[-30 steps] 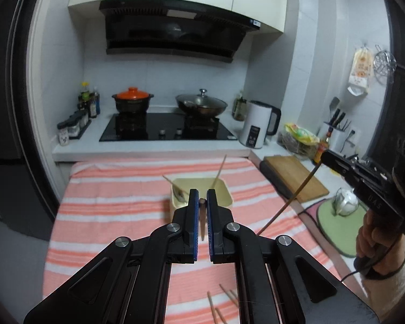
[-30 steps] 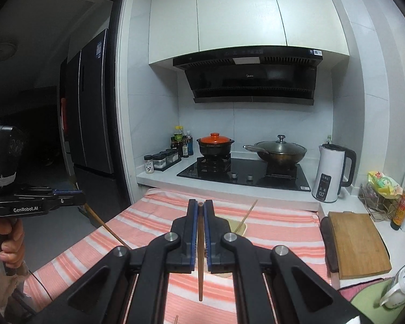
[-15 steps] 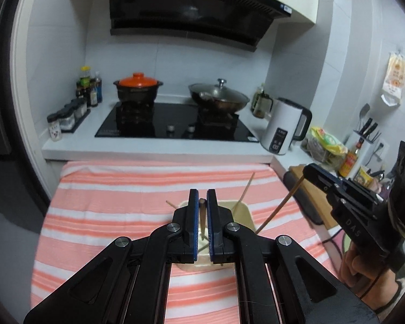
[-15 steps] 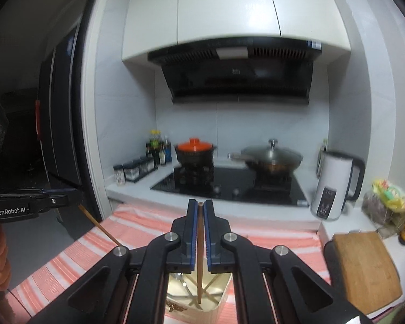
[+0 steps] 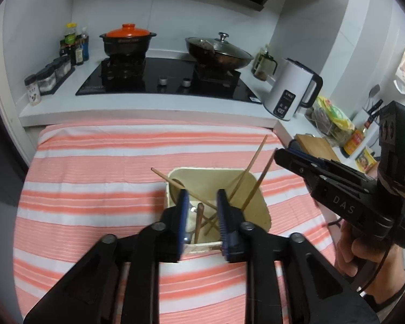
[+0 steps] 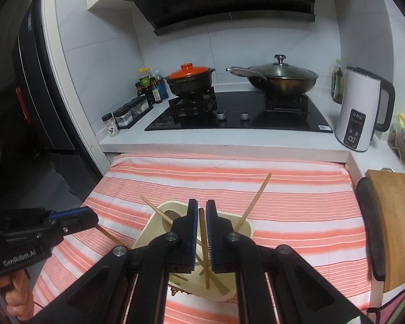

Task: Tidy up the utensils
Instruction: 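Lower the chopsticks into the box and open both grippers, then withdraw both grippers from the box back toward the loose chopsticks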

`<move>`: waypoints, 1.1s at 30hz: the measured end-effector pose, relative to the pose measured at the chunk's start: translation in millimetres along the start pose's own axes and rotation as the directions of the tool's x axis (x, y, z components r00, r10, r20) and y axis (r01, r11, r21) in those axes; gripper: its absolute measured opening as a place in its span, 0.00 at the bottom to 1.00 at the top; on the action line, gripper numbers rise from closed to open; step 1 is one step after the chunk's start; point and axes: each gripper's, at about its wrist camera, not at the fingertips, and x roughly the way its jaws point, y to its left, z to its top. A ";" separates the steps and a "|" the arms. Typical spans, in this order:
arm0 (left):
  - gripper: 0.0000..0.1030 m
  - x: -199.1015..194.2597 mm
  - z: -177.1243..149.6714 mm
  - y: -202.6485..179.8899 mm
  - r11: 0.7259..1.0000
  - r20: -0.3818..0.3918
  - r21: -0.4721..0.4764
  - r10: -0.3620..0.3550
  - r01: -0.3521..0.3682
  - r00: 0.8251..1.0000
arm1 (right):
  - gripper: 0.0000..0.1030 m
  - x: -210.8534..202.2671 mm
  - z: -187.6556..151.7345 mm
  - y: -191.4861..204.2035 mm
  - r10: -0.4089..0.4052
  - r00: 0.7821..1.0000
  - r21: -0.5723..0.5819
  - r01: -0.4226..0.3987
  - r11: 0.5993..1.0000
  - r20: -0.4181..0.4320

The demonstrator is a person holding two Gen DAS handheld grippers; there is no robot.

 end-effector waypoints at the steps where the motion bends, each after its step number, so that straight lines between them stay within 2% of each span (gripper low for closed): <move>1: 0.54 -3.9 -0.2 -0.5 1.000 0.014 0.001 0.011 -0.011 1.000 | 0.39 -1.2 1.5 -0.6 0.005 1.000 0.003 -0.005 1.000 0.011; 2: 0.68 -8.8 0.3 -0.9 1.000 0.035 0.006 0.019 -0.019 0.999 | 0.50 -6.1 2.9 -0.8 0.011 0.999 0.004 -0.012 1.000 0.036; 3: 0.73 -17.5 -1.0 -1.9 0.999 0.061 0.016 0.027 -0.028 0.998 | 0.59 -12.8 4.6 0.3 0.015 0.998 0.000 -0.015 1.000 0.068; 4: 0.75 -24.3 -1.4 -1.8 0.999 0.077 0.027 0.039 -0.041 0.996 | 0.59 -21.6 5.9 2.0 0.020 0.996 -0.008 -0.019 1.000 0.091; 6: 0.90 -42.1 -6.5 -3.3 0.995 0.113 0.051 0.082 -0.088 0.990 | 0.60 -39.9 6.1 5.4 0.014 0.992 -0.027 -0.011 1.000 0.127; 8: 1.00 -61.2 -16.8 -6.0 0.984 0.172 0.074 0.145 -0.159 0.974 | 0.61 -63.4 0.9 9.5 -0.004 0.985 -0.049 0.013 0.999 0.171; 10: 1.00 -80.3 -35.3 -10.9 0.964 0.240 0.095 0.219 -0.248 0.946 | 0.66 -86.8 -8.8 13.4 -0.013 0.980 -0.075 0.028 0.997 0.199; 11: 1.00 -85.5 -43.5 -11.7 0.951 0.248 0.095 0.264 -0.295 0.932 | 0.67 -98.7 -16.1 15.7 -0.019 0.978 -0.089 0.038 0.995 0.206; 13: 1.00 -96.7 -65.6 -10.3 0.937 0.254 0.090 0.306 -0.338 0.917 | 0.69 -122.6 -36.1 19.5 -0.013 0.977 -0.119 0.039 0.992 0.213; 15: 1.00 -107.3 -92.1 -7.4 0.937 0.239 0.083 0.310 -0.338 0.920 | 0.69 -145.7 -62.8 23.1 -0.010 0.979 -0.146 0.040 0.988 0.203; 18: 1.00 -122.3 -138.9 -5.7 0.947 0.220 0.098 0.278 -0.305 0.935 | 0.70 -176.0 -112.5 25.9 -0.014 0.983 -0.181 0.048 0.982 0.184; 19: 1.00 -127.6 -156.9 -5.9 0.947 0.228 0.102 0.276 -0.305 0.934 | 0.70 -183.9 -130.5 26.3 -0.016 0.984 -0.194 0.050 0.980 0.176; 21: 1.00 -136.8 -191.3 -11.8 0.937 0.257 0.116 0.294 -0.331 0.921 | 0.72 -196.7 -169.8 27.1 -0.031 0.987 -0.213 0.064 0.975 0.156; 23: 0.99 -138.3 -223.4 -17.1 0.922 0.238 0.135 0.325 -0.362 0.915 | 0.72 -205.4 -213.3 28.1 -0.059 0.989 -0.226 0.089 0.970 0.136; 25: 0.99 -135.9 -253.7 -18.1 0.932 0.158 0.139 0.313 -0.335 0.937 | 0.72 -209.9 -252.6 29.2 -0.078 0.991 -0.229 0.101 0.968 0.104; 28: 0.99 -131.8 -297.6 -9.9 0.976 0.039 0.070 0.206 -0.208 0.978 | 0.72 -217.3 -311.6 33.4 -0.098 0.993 -0.238 0.112 0.965 0.070; 29: 0.99 -131.1 -310.2 -7.7 0.983 0.015 0.041 0.181 -0.181 0.983 | 0.72 -219.9 -328.3 35.1 -0.107 0.992 -0.244 0.120 0.962 0.064; 31: 0.99 -128.5 -331.2 -6.6 0.983 -0.035 0.004 0.185 -0.185 0.982 | 0.72 -223.7 -356.9 38.1 -0.114 0.993 -0.260 0.121 0.958 0.044; 33: 0.99 -132.4 -345.3 -10.9 0.984 -0.042 0.005 0.179 -0.179 0.983 | 0.72 -226.9 -379.0 43.1 -0.110 0.994 -0.282 0.112 0.953 0.025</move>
